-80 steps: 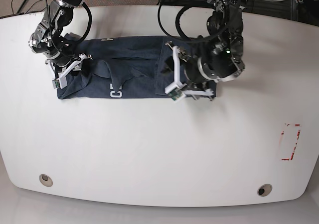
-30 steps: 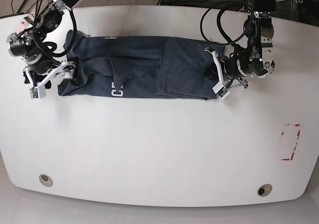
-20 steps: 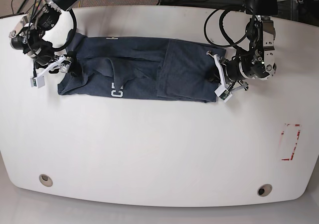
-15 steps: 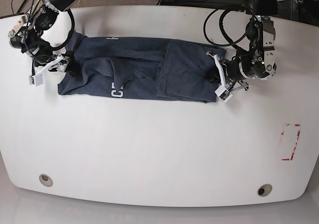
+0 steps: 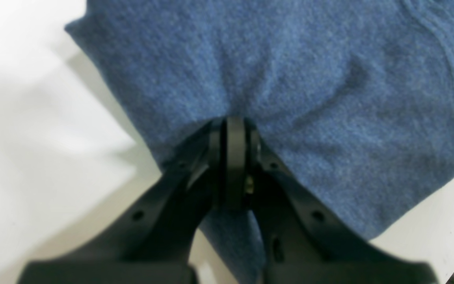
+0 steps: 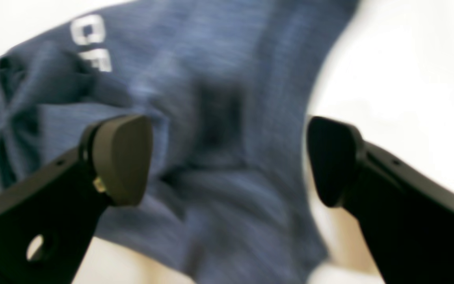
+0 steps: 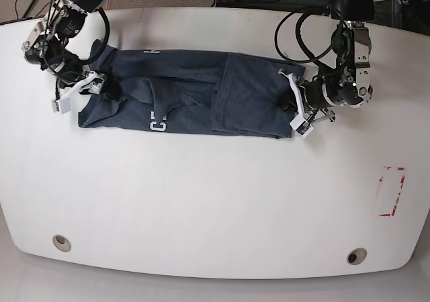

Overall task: Layout the t-shirt on the table in an organized manner, then fold the t-shirt properly
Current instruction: 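Push the folded shirt inward with both grippers into a compact bundle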

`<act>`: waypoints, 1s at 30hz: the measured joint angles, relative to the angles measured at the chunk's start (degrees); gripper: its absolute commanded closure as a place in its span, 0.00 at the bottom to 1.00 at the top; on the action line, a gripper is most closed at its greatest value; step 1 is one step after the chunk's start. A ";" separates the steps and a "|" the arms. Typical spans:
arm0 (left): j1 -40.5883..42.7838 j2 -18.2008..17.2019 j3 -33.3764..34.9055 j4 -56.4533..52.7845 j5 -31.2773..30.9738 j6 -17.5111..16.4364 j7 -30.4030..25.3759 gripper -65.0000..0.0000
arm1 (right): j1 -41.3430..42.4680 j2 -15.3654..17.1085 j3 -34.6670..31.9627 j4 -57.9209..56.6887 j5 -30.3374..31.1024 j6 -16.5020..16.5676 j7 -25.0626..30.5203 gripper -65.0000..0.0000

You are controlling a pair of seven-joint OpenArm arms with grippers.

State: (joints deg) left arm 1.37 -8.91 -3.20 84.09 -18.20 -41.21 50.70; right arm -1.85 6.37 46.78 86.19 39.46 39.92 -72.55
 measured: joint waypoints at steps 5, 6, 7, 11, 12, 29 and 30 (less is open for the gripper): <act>0.02 0.02 0.15 0.02 0.02 0.00 -0.02 1.00 | -0.13 -2.01 -1.90 0.42 0.68 0.20 0.52 0.11; 0.00 0.04 0.15 0.02 0.09 0.02 0.00 1.00 | -0.13 -2.19 -2.84 0.50 0.87 0.20 0.52 0.11; 0.02 0.04 0.15 0.02 0.13 0.02 0.00 1.00 | -0.09 -2.27 -3.32 0.48 0.90 0.20 0.50 0.11; 0.00 0.11 0.15 0.07 0.31 0.02 0.04 1.00 | 0.17 -3.19 -5.51 0.55 0.87 0.17 0.59 0.12; 0.00 0.11 0.15 0.07 0.28 0.02 0.02 1.00 | 0.20 -3.48 -5.79 0.55 0.85 0.20 0.61 0.12; -0.59 0.79 0.70 -0.13 0.59 0.13 0.33 1.00 | -0.74 -4.26 -10.23 2.93 -1.66 -0.07 1.33 0.92; -0.90 1.05 1.18 -0.13 0.83 0.24 0.37 1.00 | -0.79 -4.07 -10.38 4.24 -1.75 -0.04 1.31 0.93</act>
State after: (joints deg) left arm 0.47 -7.86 -2.02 83.96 -17.37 -40.97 51.07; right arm -2.63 2.31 36.40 90.43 37.71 39.88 -71.24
